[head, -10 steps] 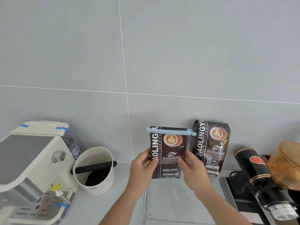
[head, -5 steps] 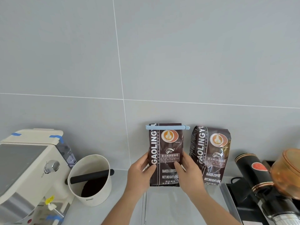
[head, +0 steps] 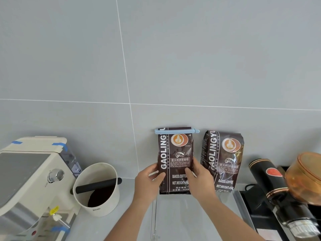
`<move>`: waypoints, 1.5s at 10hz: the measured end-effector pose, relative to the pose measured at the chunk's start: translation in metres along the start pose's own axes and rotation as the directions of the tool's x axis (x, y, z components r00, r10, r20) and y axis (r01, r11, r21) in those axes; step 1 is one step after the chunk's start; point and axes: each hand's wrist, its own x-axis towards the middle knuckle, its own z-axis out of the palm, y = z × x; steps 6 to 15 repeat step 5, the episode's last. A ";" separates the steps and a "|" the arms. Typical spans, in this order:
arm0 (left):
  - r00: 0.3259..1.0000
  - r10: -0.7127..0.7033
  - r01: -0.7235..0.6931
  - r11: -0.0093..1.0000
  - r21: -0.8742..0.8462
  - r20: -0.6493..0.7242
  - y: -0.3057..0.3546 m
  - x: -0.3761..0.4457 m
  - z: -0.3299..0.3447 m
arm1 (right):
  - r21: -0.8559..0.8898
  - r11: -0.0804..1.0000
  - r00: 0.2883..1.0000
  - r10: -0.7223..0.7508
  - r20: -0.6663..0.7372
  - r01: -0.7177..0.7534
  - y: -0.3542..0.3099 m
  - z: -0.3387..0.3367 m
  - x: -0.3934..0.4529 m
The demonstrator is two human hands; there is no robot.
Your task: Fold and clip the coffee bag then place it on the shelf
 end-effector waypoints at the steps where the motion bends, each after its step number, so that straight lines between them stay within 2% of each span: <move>1: 1.000 -0.001 0.001 0.999 0.052 -0.010 0.007 -0.002 0.000 | 0.004 1.000 1.000 -0.002 0.012 0.002 -0.001 -0.002 -0.001; 2: 0.999 -0.029 0.032 0.990 0.137 -0.024 0.014 -0.003 0.001 | 0.055 0.998 0.999 0.010 0.038 -0.012 -0.007 -0.008 -0.004; 3: 0.996 -0.091 0.090 0.992 0.085 0.011 0.018 -0.001 -0.002 | 0.173 0.984 0.997 0.028 0.066 -0.039 -0.016 -0.017 -0.009; 4: 0.986 -0.151 0.155 0.986 -0.057 0.066 0.038 -0.008 -0.007 | 0.333 0.940 0.993 0.028 0.116 -0.066 -0.025 -0.029 -0.015; 5: 0.974 -0.178 0.203 0.961 -0.186 0.140 0.065 -0.018 -0.015 | 0.563 0.816 0.984 0.038 0.176 -0.132 -0.035 -0.046 -0.019; 15: 0.974 -0.178 0.203 0.961 -0.186 0.140 0.065 -0.018 -0.015 | 0.563 0.816 0.984 0.038 0.176 -0.132 -0.035 -0.046 -0.019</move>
